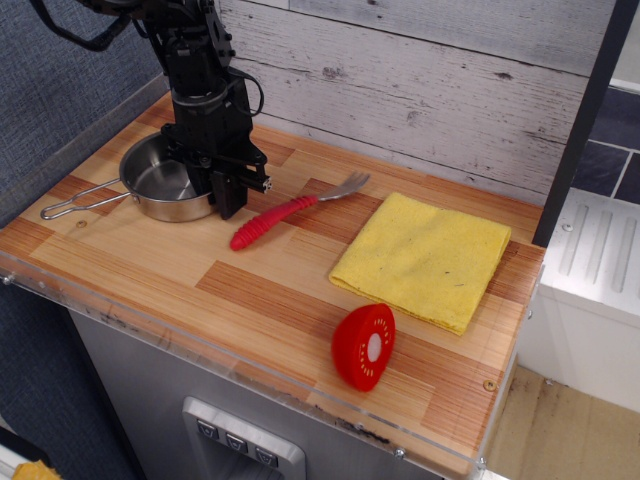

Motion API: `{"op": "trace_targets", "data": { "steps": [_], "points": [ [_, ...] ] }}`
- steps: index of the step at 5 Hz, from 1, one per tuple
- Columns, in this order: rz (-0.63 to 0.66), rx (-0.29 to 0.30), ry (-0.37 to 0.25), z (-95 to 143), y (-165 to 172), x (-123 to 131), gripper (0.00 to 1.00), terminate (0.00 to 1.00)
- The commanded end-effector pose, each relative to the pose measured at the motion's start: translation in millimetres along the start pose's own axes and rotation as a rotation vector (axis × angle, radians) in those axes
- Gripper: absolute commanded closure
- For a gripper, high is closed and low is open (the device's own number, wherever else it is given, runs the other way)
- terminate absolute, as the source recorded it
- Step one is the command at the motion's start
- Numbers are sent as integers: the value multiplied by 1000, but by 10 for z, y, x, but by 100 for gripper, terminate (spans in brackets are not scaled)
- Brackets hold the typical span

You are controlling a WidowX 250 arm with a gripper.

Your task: Place the pot on top of the towel.

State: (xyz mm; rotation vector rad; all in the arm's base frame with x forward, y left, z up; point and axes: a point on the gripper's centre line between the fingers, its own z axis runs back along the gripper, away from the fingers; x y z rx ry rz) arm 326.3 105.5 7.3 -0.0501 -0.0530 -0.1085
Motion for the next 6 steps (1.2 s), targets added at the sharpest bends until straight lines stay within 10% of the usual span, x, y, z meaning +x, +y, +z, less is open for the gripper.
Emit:
{"op": "trace_targets", "data": {
  "steps": [1,4,6],
  "points": [
    [-29,-25,-72,316,53,-53,100,0],
    [-11,54,-298,1366,-504,-342,100,0],
    [-60,-119,-187,939,-1418,27,100,0]
  ]
}}
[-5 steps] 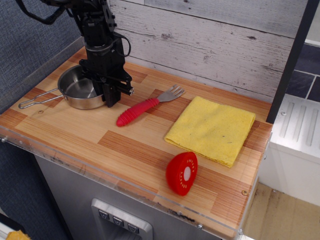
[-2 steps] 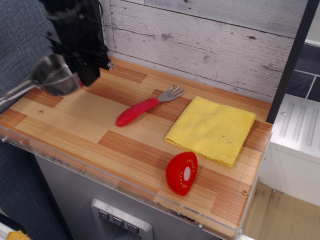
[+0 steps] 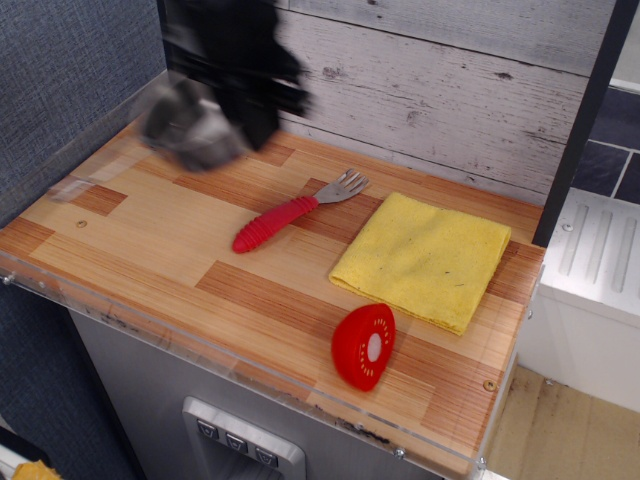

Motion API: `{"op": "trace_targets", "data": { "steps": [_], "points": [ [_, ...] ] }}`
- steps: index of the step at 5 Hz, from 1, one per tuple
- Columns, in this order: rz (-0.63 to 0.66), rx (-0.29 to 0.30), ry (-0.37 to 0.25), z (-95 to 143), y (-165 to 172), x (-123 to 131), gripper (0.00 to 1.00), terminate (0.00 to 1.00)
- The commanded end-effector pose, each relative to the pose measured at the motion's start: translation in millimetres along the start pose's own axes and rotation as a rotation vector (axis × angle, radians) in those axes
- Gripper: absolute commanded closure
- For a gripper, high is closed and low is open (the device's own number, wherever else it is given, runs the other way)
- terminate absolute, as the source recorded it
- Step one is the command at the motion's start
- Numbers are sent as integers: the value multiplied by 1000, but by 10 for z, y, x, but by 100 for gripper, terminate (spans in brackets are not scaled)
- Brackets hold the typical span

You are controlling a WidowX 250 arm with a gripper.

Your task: Place the pot on top of the towel.

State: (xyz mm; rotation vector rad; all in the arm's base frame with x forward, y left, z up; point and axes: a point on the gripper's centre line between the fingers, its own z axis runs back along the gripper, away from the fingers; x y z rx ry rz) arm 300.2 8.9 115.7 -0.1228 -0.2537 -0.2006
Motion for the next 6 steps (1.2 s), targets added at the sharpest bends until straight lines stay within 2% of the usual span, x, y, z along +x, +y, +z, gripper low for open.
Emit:
{"op": "trace_targets", "data": {
  "steps": [1,2,3,4,5,6],
  "points": [
    [34,-62,63,-345,-683,126,100,0],
    [6,-57,81,-446,-830,94,100,0],
    [-10,-61,80,-514,-902,177,100,0],
    [-9,-77,59,-522,-912,336,100,0],
    [-15,-89,39,-483,-932,355,100,0],
    [-30,-91,49,-522,-1010,324,100,0]
  ]
}}
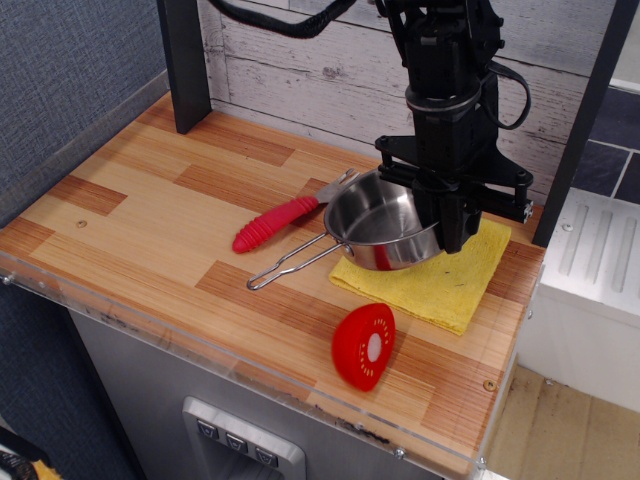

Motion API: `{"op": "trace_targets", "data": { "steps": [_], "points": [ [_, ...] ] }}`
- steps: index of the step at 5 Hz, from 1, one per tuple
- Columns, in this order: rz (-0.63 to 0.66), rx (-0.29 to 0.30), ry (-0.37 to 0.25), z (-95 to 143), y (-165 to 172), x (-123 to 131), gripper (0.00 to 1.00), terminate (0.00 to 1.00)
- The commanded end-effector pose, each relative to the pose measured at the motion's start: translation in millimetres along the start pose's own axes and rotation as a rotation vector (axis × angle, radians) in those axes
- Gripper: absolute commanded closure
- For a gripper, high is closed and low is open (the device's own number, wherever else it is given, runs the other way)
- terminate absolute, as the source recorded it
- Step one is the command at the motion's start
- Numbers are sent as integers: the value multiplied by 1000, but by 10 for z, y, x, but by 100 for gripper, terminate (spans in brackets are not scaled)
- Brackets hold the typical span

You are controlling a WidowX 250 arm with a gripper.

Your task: Place the pot on top of the towel.

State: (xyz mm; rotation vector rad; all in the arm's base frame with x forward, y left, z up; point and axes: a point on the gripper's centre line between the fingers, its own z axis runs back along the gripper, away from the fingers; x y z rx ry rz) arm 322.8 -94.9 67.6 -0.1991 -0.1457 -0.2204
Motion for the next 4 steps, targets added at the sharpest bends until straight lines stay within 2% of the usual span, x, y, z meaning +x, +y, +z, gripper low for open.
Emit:
{"op": "trace_targets", "data": {
  "steps": [1,2,4],
  "points": [
    [-22,-12,-29,55,-138,23,100,0],
    [-27,2,-19,-18,-127,81,100,0],
    [-8,1,-36,3,-56,176,100,0]
  ]
}}
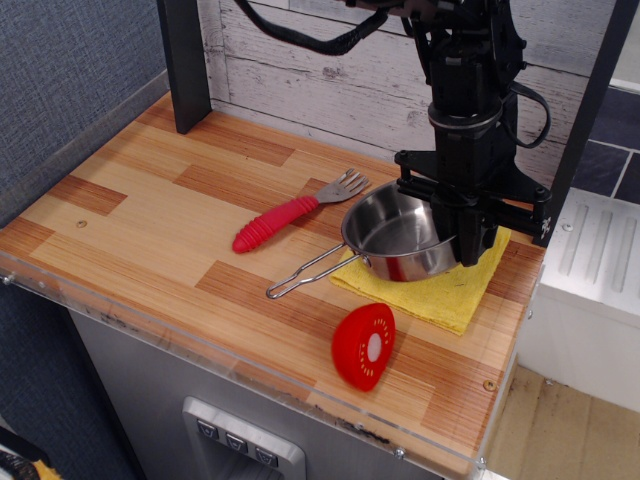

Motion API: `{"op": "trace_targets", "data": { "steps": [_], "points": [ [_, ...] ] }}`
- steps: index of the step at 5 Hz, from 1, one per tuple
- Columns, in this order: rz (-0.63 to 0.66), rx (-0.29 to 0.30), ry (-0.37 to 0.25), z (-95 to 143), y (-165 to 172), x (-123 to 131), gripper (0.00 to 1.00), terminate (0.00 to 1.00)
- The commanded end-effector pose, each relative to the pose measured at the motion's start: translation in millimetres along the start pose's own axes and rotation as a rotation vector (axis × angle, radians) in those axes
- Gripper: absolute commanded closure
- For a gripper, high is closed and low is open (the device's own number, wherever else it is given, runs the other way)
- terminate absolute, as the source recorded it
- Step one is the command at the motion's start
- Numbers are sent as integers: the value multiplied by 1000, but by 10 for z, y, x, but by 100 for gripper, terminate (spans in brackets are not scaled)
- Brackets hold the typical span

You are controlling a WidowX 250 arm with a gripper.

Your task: Place the pot on top of the towel.

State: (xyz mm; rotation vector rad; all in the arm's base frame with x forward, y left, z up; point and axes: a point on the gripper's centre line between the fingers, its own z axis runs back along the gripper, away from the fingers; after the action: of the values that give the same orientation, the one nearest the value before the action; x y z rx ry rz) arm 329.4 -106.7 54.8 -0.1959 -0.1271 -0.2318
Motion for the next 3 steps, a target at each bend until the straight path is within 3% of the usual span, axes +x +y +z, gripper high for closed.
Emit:
{"op": "trace_targets", "data": {
  "steps": [1,2,3],
  "points": [
    [5,-2,-61,175,19,126,100,0],
    [8,5,-40,142,7,118,0,0],
    [25,-13,-32,170,-3,115,0,0]
  ]
}}
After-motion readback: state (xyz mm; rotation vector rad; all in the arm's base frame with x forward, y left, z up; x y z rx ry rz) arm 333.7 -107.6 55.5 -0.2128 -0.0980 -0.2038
